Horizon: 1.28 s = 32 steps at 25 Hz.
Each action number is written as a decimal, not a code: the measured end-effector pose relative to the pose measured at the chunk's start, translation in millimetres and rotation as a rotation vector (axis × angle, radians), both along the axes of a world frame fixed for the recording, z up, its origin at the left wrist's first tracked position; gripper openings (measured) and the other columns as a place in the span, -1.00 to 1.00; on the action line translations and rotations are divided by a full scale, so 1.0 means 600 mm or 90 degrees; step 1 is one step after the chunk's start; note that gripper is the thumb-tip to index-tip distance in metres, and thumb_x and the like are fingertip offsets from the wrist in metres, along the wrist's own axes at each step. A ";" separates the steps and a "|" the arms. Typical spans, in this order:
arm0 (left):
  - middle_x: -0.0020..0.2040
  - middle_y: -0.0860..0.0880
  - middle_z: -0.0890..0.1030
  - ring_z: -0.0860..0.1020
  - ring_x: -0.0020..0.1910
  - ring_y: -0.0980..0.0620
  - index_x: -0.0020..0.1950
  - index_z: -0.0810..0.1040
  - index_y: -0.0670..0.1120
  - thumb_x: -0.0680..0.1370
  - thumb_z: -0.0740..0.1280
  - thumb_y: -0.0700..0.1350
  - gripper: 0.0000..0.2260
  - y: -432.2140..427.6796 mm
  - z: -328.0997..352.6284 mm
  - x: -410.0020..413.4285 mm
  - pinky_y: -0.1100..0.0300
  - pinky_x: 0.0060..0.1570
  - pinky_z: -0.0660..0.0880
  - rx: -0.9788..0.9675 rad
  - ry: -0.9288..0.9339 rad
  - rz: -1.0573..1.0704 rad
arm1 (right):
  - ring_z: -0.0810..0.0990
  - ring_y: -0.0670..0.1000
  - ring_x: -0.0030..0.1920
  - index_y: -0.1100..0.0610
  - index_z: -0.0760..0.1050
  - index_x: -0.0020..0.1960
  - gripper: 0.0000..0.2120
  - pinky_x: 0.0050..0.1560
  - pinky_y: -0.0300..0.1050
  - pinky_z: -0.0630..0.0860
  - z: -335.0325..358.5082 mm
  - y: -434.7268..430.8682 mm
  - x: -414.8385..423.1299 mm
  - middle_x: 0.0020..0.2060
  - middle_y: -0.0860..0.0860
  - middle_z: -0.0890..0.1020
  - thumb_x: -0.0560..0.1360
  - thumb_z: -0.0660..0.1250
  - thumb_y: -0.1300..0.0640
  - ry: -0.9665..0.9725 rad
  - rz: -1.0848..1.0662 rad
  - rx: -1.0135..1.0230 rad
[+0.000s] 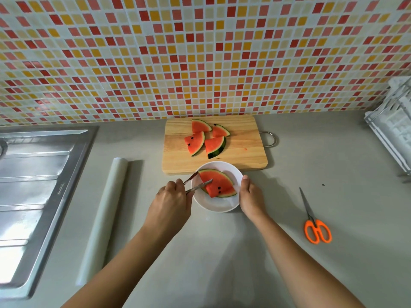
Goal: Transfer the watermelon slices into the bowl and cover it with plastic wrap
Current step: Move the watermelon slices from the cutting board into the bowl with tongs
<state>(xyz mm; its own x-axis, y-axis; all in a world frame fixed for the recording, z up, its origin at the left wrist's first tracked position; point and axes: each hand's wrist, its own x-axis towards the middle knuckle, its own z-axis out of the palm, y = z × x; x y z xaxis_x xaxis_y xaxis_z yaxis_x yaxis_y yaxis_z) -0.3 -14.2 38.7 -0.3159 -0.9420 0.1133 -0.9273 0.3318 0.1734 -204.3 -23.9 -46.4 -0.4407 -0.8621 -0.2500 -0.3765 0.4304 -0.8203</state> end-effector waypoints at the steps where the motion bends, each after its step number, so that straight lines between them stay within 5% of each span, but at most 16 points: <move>1: -0.30 -0.17 0.53 0.54 -0.36 -0.22 -0.11 0.50 -0.22 0.53 0.32 -0.05 -0.77 -0.002 -0.001 -0.001 0.13 -0.42 0.28 0.015 0.002 0.006 | 0.47 0.06 -0.22 0.02 0.40 -0.28 -0.60 -0.16 -0.13 0.31 -0.001 0.000 0.000 -0.35 -0.06 0.49 0.61 -0.07 -0.02 -0.004 0.001 0.000; 5: -0.13 -0.12 0.54 0.55 -0.17 -0.13 -0.01 0.47 -0.17 0.61 0.14 0.05 -0.70 -0.016 -0.001 -0.006 0.18 -0.30 0.25 0.072 -0.057 0.001 | 0.52 0.11 -0.17 0.11 0.42 -0.21 -0.59 -0.15 -0.13 0.32 -0.005 -0.001 -0.002 -0.26 0.06 0.55 0.61 -0.08 -0.02 -0.010 0.005 0.003; 10: -0.51 -0.12 0.45 0.44 -0.60 -0.09 -0.39 0.47 -0.22 0.23 0.60 -0.16 -0.69 0.002 0.031 -0.017 0.23 -0.62 0.30 -0.058 -0.064 -0.094 | 0.44 0.06 -0.22 0.10 0.42 -0.19 -0.62 -0.16 -0.15 0.29 -0.003 -0.001 0.001 -0.26 0.04 0.50 0.62 -0.07 0.00 0.004 -0.001 -0.009; 17: -0.16 -0.15 0.56 0.56 -0.19 -0.18 0.02 0.52 -0.18 0.57 0.21 0.03 -0.73 0.000 0.013 -0.001 0.13 -0.29 0.26 0.030 -0.014 0.052 | 0.45 0.08 -0.21 0.12 0.40 -0.20 -0.61 -0.16 -0.14 0.29 -0.005 -0.002 0.000 -0.27 0.05 0.50 0.62 -0.08 0.00 0.005 0.003 -0.003; 23: -0.37 -0.11 0.52 0.52 -0.46 -0.11 0.02 0.62 -0.25 0.29 0.57 -0.12 -0.62 0.032 -0.002 0.003 0.17 -0.53 0.43 -0.079 -0.002 -0.197 | 0.45 0.08 -0.21 0.14 0.41 -0.21 -0.60 -0.18 -0.14 0.29 -0.004 -0.004 0.000 -0.26 0.08 0.52 0.62 -0.08 0.00 0.015 0.005 0.002; 32: -0.32 -0.11 0.52 0.51 -0.41 -0.10 0.11 0.60 -0.24 0.35 0.53 -0.09 -0.60 -0.019 -0.027 0.009 0.12 -0.49 0.50 -0.173 -0.094 -0.280 | 0.49 0.09 -0.22 0.15 0.44 -0.18 -0.56 -0.16 -0.12 0.33 -0.005 -0.001 0.000 -0.34 -0.02 0.51 0.61 -0.09 -0.05 -0.012 -0.002 0.013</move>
